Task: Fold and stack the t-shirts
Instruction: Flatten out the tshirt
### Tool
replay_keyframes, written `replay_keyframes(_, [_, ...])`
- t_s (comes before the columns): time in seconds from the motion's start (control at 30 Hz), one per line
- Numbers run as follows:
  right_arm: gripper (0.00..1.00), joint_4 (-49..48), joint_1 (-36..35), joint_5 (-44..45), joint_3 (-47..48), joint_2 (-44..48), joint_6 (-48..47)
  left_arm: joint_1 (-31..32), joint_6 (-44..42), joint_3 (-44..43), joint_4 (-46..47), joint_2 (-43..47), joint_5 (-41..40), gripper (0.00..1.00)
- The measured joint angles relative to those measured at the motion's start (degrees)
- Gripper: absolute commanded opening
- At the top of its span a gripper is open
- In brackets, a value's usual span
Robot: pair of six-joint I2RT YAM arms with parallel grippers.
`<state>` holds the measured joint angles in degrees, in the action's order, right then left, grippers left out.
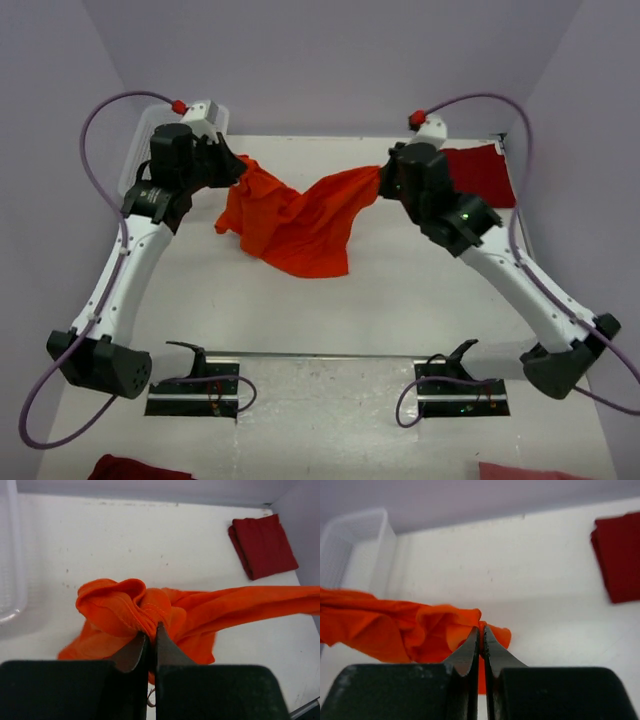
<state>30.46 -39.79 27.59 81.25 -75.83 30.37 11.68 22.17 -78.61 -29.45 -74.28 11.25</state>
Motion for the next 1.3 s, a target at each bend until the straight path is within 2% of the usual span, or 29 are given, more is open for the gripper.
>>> replay_keyframes(0.13, [0.00, 5.5, 3.7, 3.7, 10.7, 8.8, -5.3, 0.0, -2.2, -5.5, -3.9, 7.0, -0.4, 0.00])
replay_keyframes(0.3, [0.00, 11.7, 7.6, 8.2, 17.3, 14.7, -10.1, 0.0, -4.0, -10.4, -7.6, 14.1, -2.1, 0.00])
replay_keyframes(0.7, [0.00, 27.0, 8.0, 15.7, 17.5, 17.5, -10.9, 0.0, -5.3, -4.5, -15.5, 21.2, -8.0, 0.00])
replay_keyframes(0.93, [0.00, 32.5, 8.0, 18.1, 16.9, 24.7, -8.8, 0.0, -3.7, -0.9, -18.5, 27.5, -6.3, 0.00])
replay_keyframes(1.13, [0.00, 35.7, 8.0, 18.4, 16.9, 26.9, -7.6, 0.5, -0.9, -0.3, -20.3, 33.8, -3.6, 0.00])
replay_keyframes(1.3, [0.00, 38.0, 8.0, 18.4, 17.2, 27.5, -6.7, 0.8, 0.4, 4.2, -20.8, 38.0, -2.9, 0.00])
